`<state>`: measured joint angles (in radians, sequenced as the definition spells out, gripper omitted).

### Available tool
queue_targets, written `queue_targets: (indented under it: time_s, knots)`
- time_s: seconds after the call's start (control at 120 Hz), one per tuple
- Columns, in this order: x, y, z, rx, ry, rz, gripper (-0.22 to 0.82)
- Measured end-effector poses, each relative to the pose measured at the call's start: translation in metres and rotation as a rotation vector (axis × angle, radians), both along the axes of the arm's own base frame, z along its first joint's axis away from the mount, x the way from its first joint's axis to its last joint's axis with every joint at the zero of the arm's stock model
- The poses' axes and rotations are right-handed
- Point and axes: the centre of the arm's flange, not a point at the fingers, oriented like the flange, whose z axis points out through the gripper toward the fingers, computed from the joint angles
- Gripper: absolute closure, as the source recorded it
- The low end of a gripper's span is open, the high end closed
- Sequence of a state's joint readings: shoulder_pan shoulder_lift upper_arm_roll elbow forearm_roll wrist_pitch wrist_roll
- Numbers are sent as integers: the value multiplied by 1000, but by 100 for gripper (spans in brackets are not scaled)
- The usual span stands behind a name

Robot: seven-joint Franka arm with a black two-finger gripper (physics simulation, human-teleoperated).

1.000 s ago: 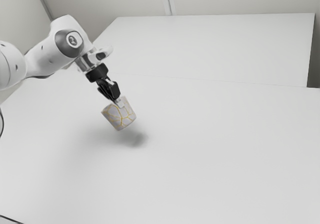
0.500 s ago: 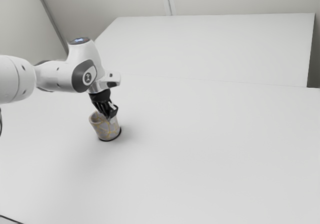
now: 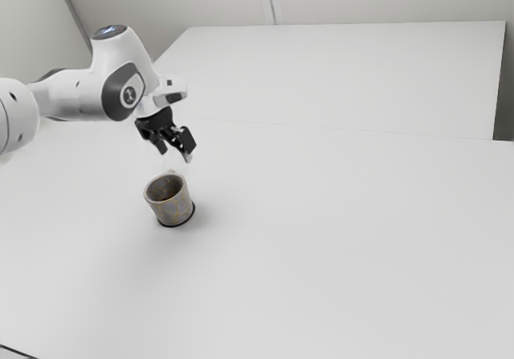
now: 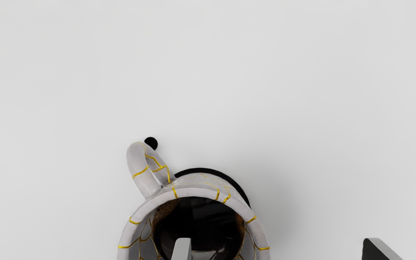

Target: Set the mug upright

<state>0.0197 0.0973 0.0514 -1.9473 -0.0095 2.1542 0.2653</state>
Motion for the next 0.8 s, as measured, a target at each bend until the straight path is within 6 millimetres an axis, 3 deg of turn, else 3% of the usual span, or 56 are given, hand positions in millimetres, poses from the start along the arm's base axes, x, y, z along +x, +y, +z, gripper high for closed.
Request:
queue_targets:
  time_s: [0.175,0.342,0.433,0.8]
  knots:
    - [23,3,99,-20,-48,32,4]
    - [25,1,168,-25,-63,42,2]
    - [18,-2,179,-29,-35,43,1]
    - [8,-4,175,-40,46,59,0]
